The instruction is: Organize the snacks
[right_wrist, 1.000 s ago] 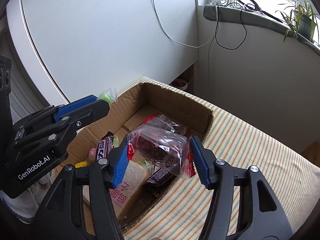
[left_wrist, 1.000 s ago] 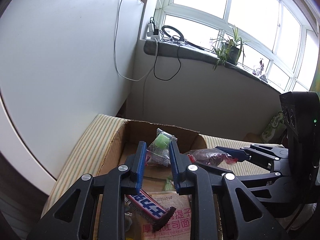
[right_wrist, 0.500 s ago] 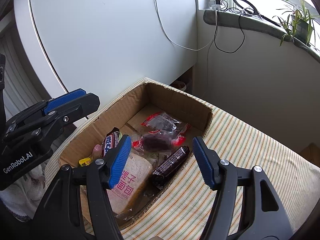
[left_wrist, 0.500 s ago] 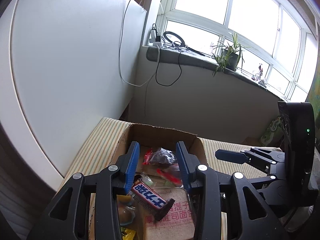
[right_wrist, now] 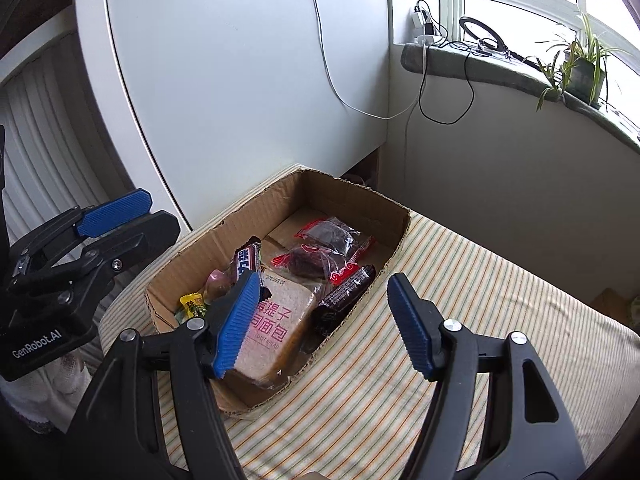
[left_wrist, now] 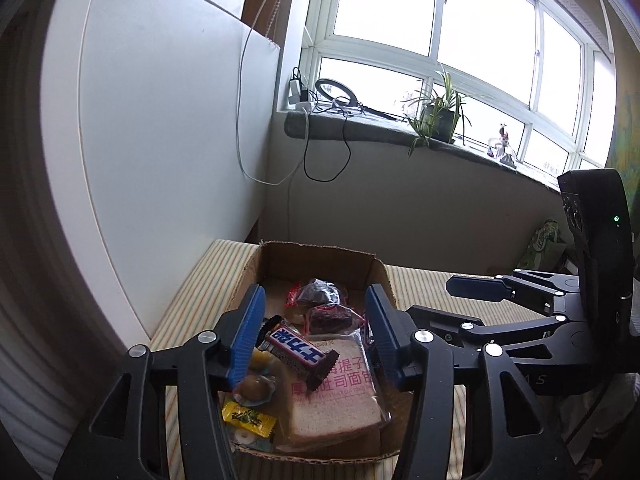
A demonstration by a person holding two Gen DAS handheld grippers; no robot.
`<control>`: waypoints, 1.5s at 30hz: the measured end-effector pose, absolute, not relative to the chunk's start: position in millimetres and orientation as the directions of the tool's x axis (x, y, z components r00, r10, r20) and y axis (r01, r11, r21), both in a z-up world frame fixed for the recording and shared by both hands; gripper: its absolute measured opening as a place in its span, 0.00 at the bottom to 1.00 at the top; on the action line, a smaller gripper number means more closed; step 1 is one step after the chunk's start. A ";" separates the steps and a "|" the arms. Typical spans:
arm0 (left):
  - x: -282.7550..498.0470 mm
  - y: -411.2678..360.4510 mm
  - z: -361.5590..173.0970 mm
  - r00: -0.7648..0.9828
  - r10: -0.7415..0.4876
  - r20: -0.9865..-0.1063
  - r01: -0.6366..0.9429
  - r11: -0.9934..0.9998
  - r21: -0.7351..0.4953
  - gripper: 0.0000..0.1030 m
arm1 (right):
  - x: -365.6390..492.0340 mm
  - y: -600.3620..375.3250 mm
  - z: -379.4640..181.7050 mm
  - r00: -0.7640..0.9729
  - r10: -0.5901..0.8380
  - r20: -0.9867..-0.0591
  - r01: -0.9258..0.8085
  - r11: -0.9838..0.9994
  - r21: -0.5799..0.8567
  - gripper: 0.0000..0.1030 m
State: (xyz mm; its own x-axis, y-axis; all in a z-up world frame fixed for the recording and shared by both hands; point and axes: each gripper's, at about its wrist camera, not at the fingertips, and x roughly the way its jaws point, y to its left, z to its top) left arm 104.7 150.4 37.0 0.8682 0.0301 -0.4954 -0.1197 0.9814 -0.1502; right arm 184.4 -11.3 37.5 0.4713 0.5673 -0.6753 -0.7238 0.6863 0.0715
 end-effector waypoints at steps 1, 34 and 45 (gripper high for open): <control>100.2 148.7 39.1 0.873 0.030 -0.487 -0.117 0.982 -0.149 0.51 | 180.8 -13.8 39.0 0.480 0.565 -0.671 -0.722 0.689 0.064 0.73; 21.9 112.5 13.9 0.886 0.115 -0.449 -0.182 0.977 -0.109 0.79 | 92.8 -70.8 27.4 0.655 0.480 -0.584 -0.638 0.765 -0.088 0.84; 18.7 111.0 12.0 0.883 0.122 -0.453 -0.191 0.975 -0.109 0.79 | 95.4 -76.8 26.5 0.656 0.478 -0.584 -0.628 0.775 -0.071 0.84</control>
State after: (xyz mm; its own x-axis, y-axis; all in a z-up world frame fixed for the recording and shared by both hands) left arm 18.7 111.0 12.0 0.8831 0.1222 -0.4530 -0.1910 0.9755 -0.1092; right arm 95.4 -76.8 26.5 0.6562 0.4781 -0.5838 -0.6279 0.7751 -0.0710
